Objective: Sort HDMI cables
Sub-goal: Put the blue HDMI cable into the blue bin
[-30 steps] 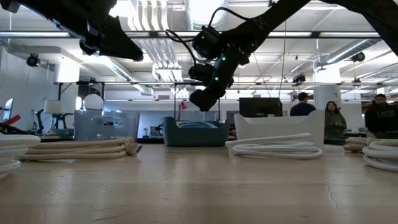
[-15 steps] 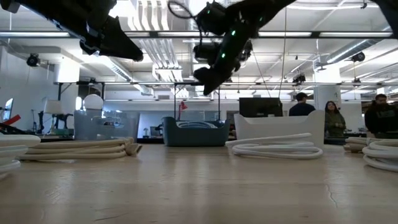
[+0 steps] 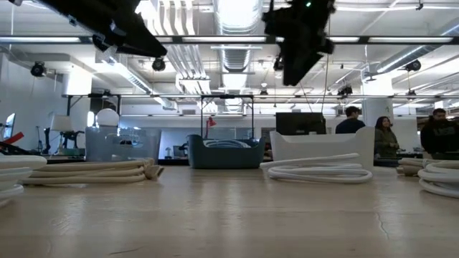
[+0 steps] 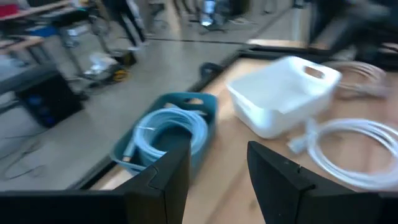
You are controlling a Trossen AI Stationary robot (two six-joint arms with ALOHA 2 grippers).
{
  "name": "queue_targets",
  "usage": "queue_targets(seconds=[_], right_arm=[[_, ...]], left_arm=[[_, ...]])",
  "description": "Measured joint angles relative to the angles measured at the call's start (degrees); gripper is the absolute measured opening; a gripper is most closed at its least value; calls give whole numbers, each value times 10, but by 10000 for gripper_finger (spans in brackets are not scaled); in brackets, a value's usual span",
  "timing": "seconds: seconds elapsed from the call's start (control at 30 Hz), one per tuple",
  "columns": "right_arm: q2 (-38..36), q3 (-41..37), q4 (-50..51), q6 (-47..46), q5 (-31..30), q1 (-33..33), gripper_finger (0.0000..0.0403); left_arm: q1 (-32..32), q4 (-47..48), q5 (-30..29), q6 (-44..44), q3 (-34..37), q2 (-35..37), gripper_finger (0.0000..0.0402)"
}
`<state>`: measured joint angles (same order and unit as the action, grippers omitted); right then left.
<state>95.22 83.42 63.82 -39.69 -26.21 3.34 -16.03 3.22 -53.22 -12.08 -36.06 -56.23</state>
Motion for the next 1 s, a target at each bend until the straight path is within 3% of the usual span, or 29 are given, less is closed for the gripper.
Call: queue_targets(seconds=[0.23,0.4,0.87,1.0], right_arm=[[-2,-4,97,-191,70,100,130],[-2,-17,97,-308,120,177,132],[2,-59,75,-848,222,403,113],[2,-69,54,-910,223,452,107]], left_arm=[[28,2,-6,0,-20,0,163],[56,1,-5,32,-34,0,163],[160,-24,-4,87,-52,0,163],[178,-25,3,90,-52,0,163]])
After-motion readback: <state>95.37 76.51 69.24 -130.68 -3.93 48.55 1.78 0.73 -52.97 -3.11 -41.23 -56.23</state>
